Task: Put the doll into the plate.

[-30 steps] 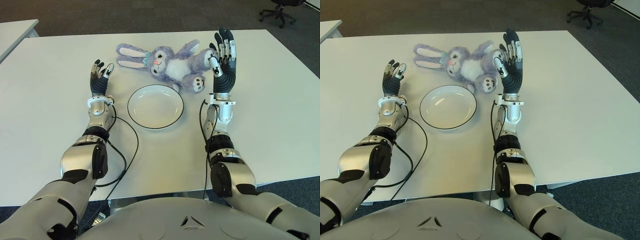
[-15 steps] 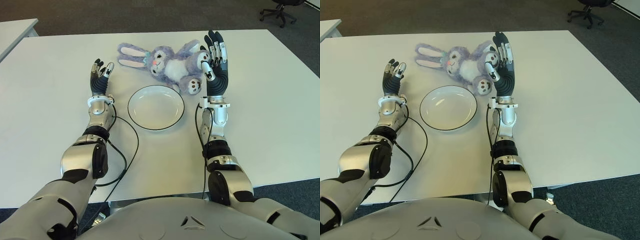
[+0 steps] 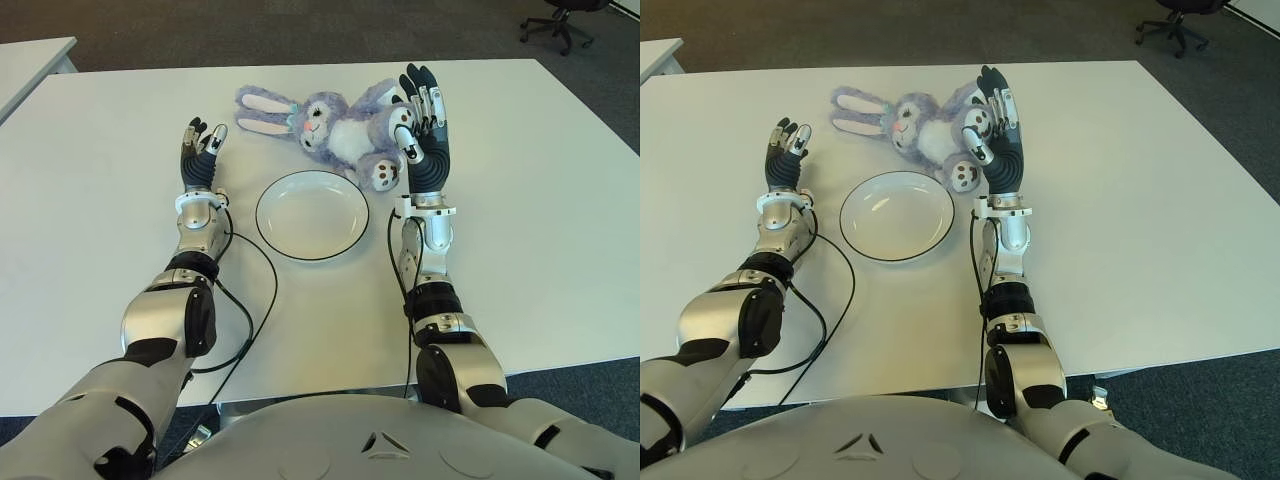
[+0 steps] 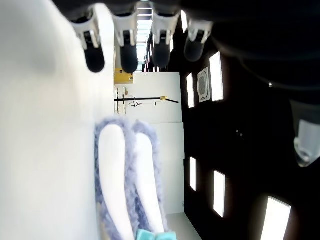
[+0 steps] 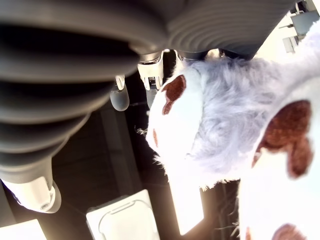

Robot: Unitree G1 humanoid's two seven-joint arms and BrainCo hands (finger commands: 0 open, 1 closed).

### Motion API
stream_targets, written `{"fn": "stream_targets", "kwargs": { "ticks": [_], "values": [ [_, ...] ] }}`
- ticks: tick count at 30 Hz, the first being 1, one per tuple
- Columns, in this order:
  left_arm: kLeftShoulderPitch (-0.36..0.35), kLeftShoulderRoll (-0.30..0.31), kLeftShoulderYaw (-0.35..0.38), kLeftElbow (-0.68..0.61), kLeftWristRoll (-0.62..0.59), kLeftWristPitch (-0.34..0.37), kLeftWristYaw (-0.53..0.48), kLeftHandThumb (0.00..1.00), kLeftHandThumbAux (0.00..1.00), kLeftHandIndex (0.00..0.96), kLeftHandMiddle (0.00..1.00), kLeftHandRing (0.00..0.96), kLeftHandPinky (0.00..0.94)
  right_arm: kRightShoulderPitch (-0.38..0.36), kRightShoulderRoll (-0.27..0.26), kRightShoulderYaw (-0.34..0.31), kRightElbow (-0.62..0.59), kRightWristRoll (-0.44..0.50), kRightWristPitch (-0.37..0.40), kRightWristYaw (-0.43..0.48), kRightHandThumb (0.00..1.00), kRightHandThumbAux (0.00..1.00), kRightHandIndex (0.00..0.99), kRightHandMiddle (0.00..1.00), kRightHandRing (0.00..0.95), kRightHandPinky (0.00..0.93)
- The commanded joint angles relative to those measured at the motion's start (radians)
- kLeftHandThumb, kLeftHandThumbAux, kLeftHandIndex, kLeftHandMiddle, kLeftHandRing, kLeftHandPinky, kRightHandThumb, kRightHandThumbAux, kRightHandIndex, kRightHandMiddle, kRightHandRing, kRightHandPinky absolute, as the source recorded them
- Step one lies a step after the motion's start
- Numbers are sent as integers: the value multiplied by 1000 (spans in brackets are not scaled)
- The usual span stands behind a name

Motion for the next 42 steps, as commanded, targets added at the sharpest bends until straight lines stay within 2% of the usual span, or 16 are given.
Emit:
{"fn": "stream_targets", "kwargs": {
  "ticks": [1,8,17,27,34,42],
  "values": [
    [114,-47,-5,78,-4,72,-8,0,437,0,100,119,153,173,30,10,82,11,40,10,257,543,6,18,4,19],
    [113,-48,-7,77,-1,65,-6,0,424,0,109,129,157,166,23,20,93,-21,54,-19,257,572,15,21,7,33],
    [116,-46,-9,77,2,54,-10,0,408,0,100,124,161,158,19,18,116,-41,41,-37,331,563,10,9,1,12],
    [113,-47,1,78,-9,59,-17,0,405,0,105,135,171,128,4,13,187,-69,-23,-43,409,500,23,10,0,0],
    [113,-47,-2,79,-5,59,-11,0,403,0,104,121,124,73,-21,17,280,-146,-53,-111,398,475,6,4,0,5],
    [111,-48,-10,78,6,56,5,0,398,0,112,141,139,9,-37,13,382,-168,-54,-147,405,462,2,0,0,0]
  ]
}}
